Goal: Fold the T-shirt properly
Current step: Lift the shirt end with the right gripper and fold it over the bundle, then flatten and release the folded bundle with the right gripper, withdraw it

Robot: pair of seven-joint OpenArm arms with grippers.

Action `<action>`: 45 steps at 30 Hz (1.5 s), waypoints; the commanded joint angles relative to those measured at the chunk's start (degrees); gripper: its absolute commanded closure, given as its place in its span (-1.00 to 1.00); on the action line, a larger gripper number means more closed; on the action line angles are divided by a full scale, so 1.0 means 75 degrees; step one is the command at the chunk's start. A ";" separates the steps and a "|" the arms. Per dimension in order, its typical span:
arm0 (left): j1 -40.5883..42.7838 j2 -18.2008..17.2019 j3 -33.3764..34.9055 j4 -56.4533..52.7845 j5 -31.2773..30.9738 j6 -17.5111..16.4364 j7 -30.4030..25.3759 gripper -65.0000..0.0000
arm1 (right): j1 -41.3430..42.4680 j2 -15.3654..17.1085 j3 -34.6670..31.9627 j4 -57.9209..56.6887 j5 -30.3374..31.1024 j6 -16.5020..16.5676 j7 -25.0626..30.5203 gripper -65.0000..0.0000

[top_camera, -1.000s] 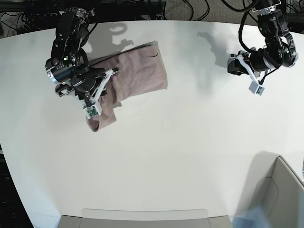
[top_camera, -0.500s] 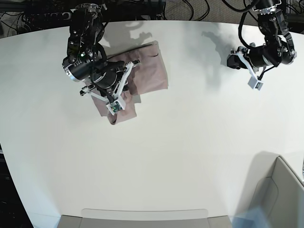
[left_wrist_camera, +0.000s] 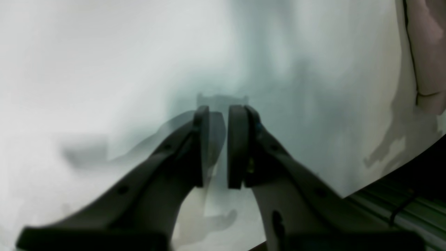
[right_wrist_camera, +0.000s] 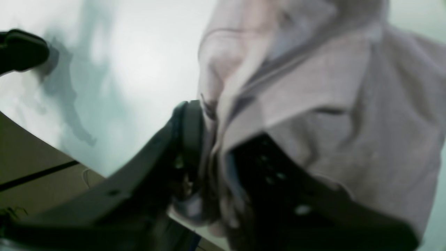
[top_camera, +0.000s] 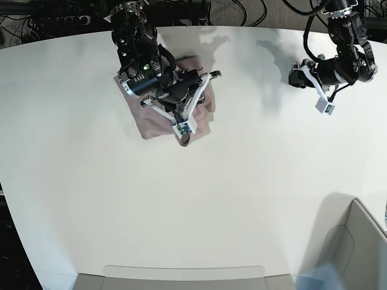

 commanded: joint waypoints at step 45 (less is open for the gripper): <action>-0.0102 0.0022 -0.0019 0.0070 -0.0113 -0.0010 -0.0091 0.67 | 0.0229 0.0661 -0.2352 0.0067 0.1336 -0.0064 0.0580 1.00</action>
